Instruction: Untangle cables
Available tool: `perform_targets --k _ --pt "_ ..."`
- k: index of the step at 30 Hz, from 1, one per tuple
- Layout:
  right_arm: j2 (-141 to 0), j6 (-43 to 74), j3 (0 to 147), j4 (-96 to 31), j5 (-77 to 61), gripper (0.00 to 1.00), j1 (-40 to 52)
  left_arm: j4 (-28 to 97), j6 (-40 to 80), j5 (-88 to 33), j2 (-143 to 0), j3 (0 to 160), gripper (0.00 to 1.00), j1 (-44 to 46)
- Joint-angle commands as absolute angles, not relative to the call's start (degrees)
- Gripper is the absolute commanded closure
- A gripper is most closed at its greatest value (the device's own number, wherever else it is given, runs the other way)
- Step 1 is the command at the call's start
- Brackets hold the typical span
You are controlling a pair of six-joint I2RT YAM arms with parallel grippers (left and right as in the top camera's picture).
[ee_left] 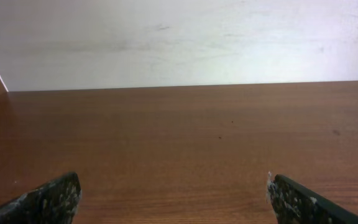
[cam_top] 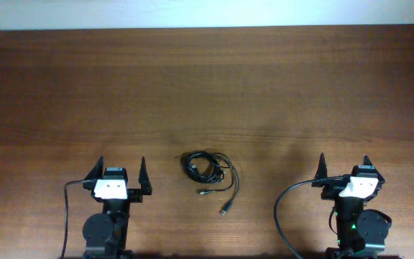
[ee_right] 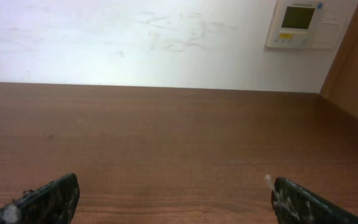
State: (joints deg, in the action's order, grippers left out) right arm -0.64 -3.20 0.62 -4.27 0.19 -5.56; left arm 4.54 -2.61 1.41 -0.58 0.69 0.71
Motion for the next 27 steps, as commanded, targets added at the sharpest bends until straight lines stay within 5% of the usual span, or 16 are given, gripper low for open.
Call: perform_targets --k 1,22,27 --pt "-0.43 -2.92 0.32 -4.62 0.69 0.02 -5.26 4.82 -3.53 0.34 -0.3 0.51 0.01 0.32" --pt "-0.43 -2.94 0.32 -4.62 0.69 0.02 -5.26 4.27 -3.55 -0.05 -0.3 0.51 0.01 0.3" --pt "-0.43 -2.92 0.32 -4.62 0.69 0.02 -5.26 1.02 -3.51 -16.99 -0.3 2.7 0.01 0.36"
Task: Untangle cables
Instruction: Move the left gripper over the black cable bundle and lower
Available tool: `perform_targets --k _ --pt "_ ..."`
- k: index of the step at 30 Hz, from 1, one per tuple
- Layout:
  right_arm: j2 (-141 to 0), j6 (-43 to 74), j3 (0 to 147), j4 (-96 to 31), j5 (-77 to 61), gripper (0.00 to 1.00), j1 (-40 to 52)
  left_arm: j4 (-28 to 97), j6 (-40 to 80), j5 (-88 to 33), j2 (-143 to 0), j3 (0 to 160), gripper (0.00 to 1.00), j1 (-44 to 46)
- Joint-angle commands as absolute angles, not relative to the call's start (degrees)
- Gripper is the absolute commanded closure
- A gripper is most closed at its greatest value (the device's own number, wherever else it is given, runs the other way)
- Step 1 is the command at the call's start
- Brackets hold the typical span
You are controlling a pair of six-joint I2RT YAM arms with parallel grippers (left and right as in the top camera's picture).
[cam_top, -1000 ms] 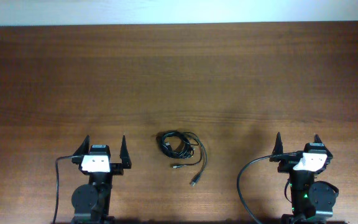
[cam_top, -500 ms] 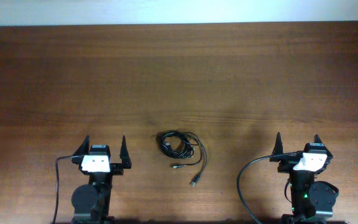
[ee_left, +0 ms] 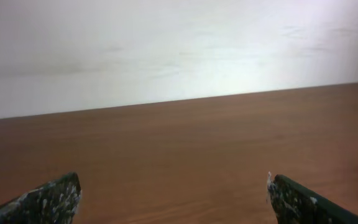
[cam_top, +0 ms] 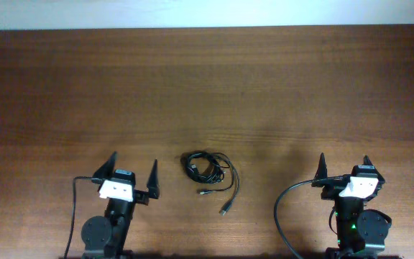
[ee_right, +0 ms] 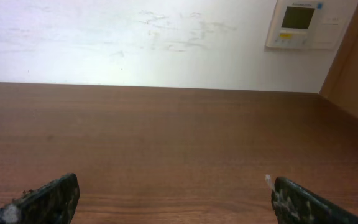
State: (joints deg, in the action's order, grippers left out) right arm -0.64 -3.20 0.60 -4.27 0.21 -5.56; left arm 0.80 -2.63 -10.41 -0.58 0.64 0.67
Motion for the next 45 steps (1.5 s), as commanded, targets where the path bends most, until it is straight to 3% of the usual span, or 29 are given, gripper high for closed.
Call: perform_targets --k 1,4,11,17,20,32,35,38,39,42,43,44,45 --pt "-0.43 -2.92 0.32 -4.62 0.69 0.01 -5.26 1.93 -3.49 -16.99 -0.45 4.29 0.01 0.36" --pt "-0.43 -2.94 0.32 -4.6 0.69 0.02 -5.26 11.66 -3.51 -16.99 -3.9 12.88 0.01 0.36" --pt "-0.43 -2.94 0.32 -4.62 0.69 0.01 -5.26 25.12 -3.49 -18.28 -27.92 34.94 0.01 0.36" --pt "-0.43 -2.92 0.32 -4.62 0.69 0.02 -5.26 47.42 -3.51 -19.05 -48.34 54.54 0.01 0.36" --pt "-0.43 -2.92 0.32 -4.62 0.69 0.02 -5.26 48.58 -3.51 -33.63 -55.64 56.12 0.01 0.36" --pt "-0.43 -2.92 0.32 -4.62 0.69 0.02 -5.26 50.65 -2.83 -37.6 -71.37 56.1 0.01 0.36" --pt "-0.43 -2.94 0.32 -4.62 0.69 0.02 -5.26 50.68 6.31 -26.22 -73.43 56.1 0.04 0.64" --pt "-0.43 -2.94 0.32 -4.62 0.69 0.02 -5.26 50.68 15.05 -17.3 -74.41 56.1 0.21 5.76" --pt "-0.43 -2.92 0.32 -4.62 0.69 0.02 -5.26 50.68 20.14 -13.3 -74.41 56.1 0.22 8.05" --pt "-0.43 -2.94 0.32 -4.62 0.69 0.02 -5.26 50.57 34.15 -4.64 -74.41 56.1 0.21 14.66" --pt "-0.43 -2.92 0.32 -4.62 0.69 0.02 -5.26 49.87 35.42 -4.71 -74.41 56.1 0.18 15.53" --pt "-0.43 -2.94 0.32 -4.62 0.69 0.02 -5.26 49.01 35.38 -4.69 -74.41 56.1 0.02 16.47" --pt "-0.43 -2.92 0.32 -4.62 0.69 0.01 -5.26 48.86 35.38 -4.67 -74.41 56.1 0.01 16.73"
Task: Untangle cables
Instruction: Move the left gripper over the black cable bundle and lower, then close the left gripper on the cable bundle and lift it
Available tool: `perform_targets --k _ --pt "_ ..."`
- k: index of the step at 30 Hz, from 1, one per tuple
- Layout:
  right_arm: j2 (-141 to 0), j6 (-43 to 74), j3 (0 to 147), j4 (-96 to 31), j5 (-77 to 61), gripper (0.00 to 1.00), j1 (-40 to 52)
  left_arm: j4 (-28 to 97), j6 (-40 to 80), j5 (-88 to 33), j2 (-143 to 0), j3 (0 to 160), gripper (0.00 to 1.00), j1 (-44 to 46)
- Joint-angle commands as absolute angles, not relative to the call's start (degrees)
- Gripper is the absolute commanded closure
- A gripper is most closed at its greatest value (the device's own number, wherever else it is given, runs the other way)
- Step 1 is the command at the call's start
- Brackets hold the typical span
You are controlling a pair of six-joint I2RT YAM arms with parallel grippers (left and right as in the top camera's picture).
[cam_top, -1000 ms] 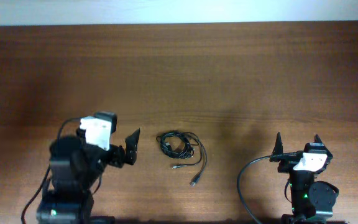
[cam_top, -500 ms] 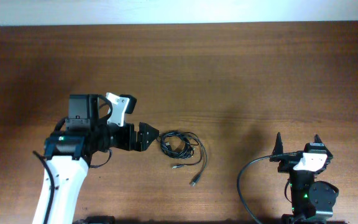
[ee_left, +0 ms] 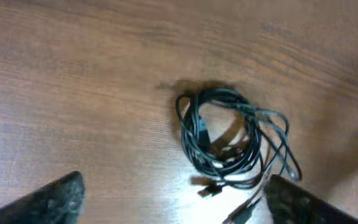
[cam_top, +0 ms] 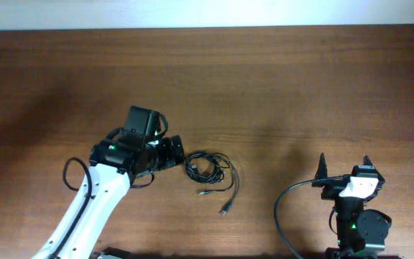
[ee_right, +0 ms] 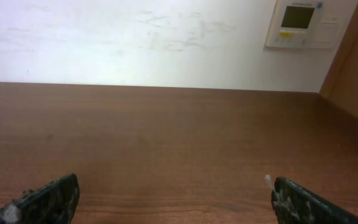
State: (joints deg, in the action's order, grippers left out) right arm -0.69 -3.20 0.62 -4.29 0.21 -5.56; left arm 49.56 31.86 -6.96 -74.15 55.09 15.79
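Observation:
A tangled bundle of thin black cables point(cam_top: 208, 169) lies on the wooden table point(cam_top: 264, 86), with loose plug ends trailing toward the front point(cam_top: 225, 208). My left gripper point(cam_top: 172, 155) hovers just left of the bundle, open; in its wrist view the cable coil point(ee_left: 225, 137) lies between and ahead of the wide-spread fingers point(ee_left: 48, 199). My right gripper point(cam_top: 344, 167) rests open at the front right, far from the cables, and its wrist view shows only bare table between its fingertips point(ee_right: 294, 199).
A white wall runs behind the table's far edge. A wall thermostat point(ee_right: 303, 23) and a wooden side panel point(ee_right: 353, 68) show at the right in the right wrist view. The right arm's own black cable point(cam_top: 286, 216) loops beside its base.
My left arm has reached out from its base position to the right and forward. Its open gripper now hangs beside the cable bundle, camera looking down on it. The right arm has not moved.
Both arms rested at the front edge with open grippers, the cable bundle lying between them. Then the left gripper had turned slightly toward the right. Now the left arm is extended, with its gripper open next to the bundle. The cables have not moved.

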Motion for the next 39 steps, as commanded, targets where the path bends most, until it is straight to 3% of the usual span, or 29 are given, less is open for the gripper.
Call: perform_targets --k 1,3,6,11,21,25,32,35,37,39 --pt "-0.43 -2.92 0.32 -4.62 0.69 0.02 -5.26 48.69 35.38 -4.73 -74.41 56.1 0.01 16.73" --pt "-0.43 -2.92 0.32 -4.62 0.69 0.01 -5.26 48.03 35.4 -5.1 -74.41 56.1 0.01 16.73" --pt "-0.43 -2.92 0.32 -4.62 0.69 0.01 -5.26 48.71 43.35 -5.13 -74.41 56.1 0.16 16.75" --pt "-0.43 -2.94 0.32 -4.62 0.69 0.01 -5.26 49.47 44.36 -6.39 -75.37 56.1 0.33 16.73" --pt "-0.43 -2.92 0.32 -4.62 0.69 0.02 -5.26 49.8 47.42 -8.16 -83.55 56.1 0.36 16.91" --pt "-0.43 -2.92 0.32 -4.62 0.69 0.02 -5.26 49.65 51.88 -7.22 -86.83 56.1 0.34 21.02" --pt "-0.43 -2.94 0.32 -4.62 0.69 0.01 -5.26 42.44 53.32 -4.95 -93.51 56.1 0.35 24.4" --pt "-0.43 -2.92 0.32 -4.62 0.69 0.02 -5.26 41.08 53.32 -2.52 -95.37 56.1 0.39 24.4" --pt "-0.43 -2.94 0.32 -4.62 0.69 0.02 -5.26 39.86 53.32 -2.5 -96.88 56.1 0.5 24.4" --pt "-0.43 -2.92 0.32 -4.62 0.69 0.02 -5.26 38.33 53.32 -2.44 -96.9 56.1 0.51 24.4"
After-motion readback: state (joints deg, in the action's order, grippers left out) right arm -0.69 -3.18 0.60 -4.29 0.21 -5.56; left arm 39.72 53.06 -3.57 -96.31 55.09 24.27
